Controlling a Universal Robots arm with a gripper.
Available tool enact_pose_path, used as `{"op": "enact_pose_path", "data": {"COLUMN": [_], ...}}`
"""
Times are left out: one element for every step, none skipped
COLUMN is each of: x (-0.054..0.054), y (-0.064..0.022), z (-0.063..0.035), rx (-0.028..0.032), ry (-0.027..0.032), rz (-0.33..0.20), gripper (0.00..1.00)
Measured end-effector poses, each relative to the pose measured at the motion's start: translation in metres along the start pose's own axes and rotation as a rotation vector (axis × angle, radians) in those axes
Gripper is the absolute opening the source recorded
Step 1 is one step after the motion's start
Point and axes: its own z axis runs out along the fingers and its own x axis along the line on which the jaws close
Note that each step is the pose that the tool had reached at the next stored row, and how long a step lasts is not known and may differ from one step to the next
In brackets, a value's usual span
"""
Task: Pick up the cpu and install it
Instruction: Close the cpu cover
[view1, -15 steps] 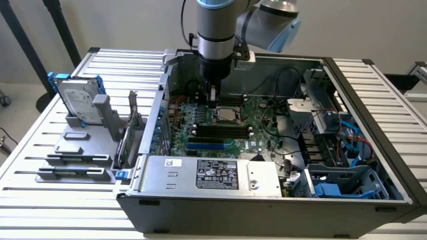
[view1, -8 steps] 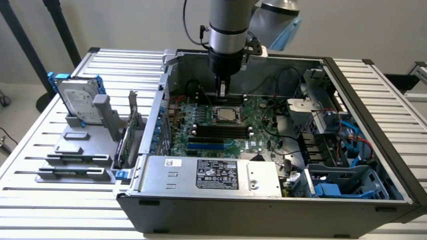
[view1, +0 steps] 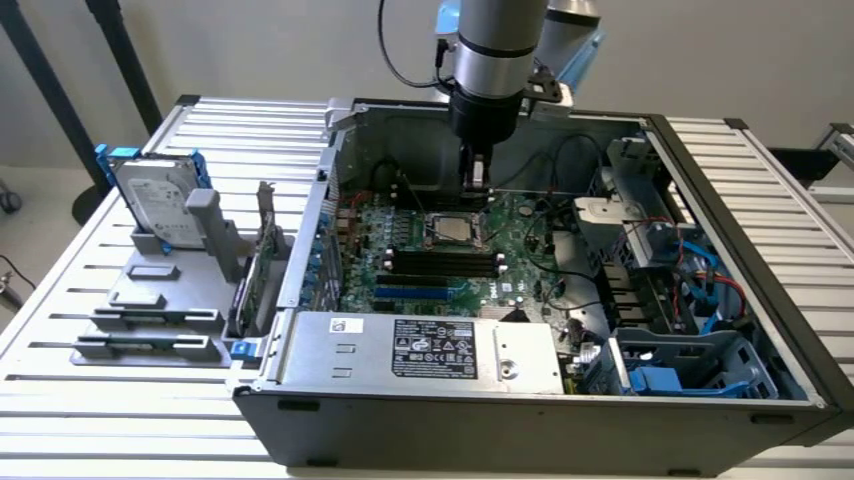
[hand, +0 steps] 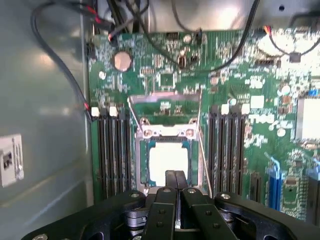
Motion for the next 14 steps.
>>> {"op": "enact_pose_path", "data": {"x": [0.000, 0.000, 0.000, 0.000, 0.001, 0.001, 0.001, 0.000, 0.000, 0.000, 0.000, 0.000, 0.000, 0.000], "y": [0.0045, 0.0094, 0.0139, 0.0184, 0.0228, 0.0273, 0.0318, 0.0366, 0.0411, 0.0456, 0.0501, 0.0546, 0.0591, 0.0638], "z": [-0.0023, -0.0045, -0.0059, -0.0070, -0.0078, -0.0082, -0.0085, -0.0087, -0.0088, -0.0088, -0.0089, -0.0089, -0.0090, -0.0090], "rx": [0.0002, 0.0004, 0.0004, 0.0005, 0.0006, 0.0006, 0.0008, 0.0009, 0.0010, 0.0010, 0.0011, 0.0012, 0.0012, 0.0014], "ry": [0.0008, 0.0018, 0.0033, 0.0049, 0.0066, 0.0086, 0.0105, 0.0120, 0.0136, 0.0151, 0.0166, 0.0183, 0.0203, 0.0230], "rz": [0.000, 0.000, 0.000, 0.000, -0.001, -0.001, -0.001, -0.001, -0.001, -0.001, -0.001, -0.001, -0.001, -0.001], "gripper": [0.11, 0.11, 0.11, 0.11, 0.11, 0.11, 0.11, 0.11, 0.11, 0.11, 0.11, 0.11, 0.11, 0.11]}}
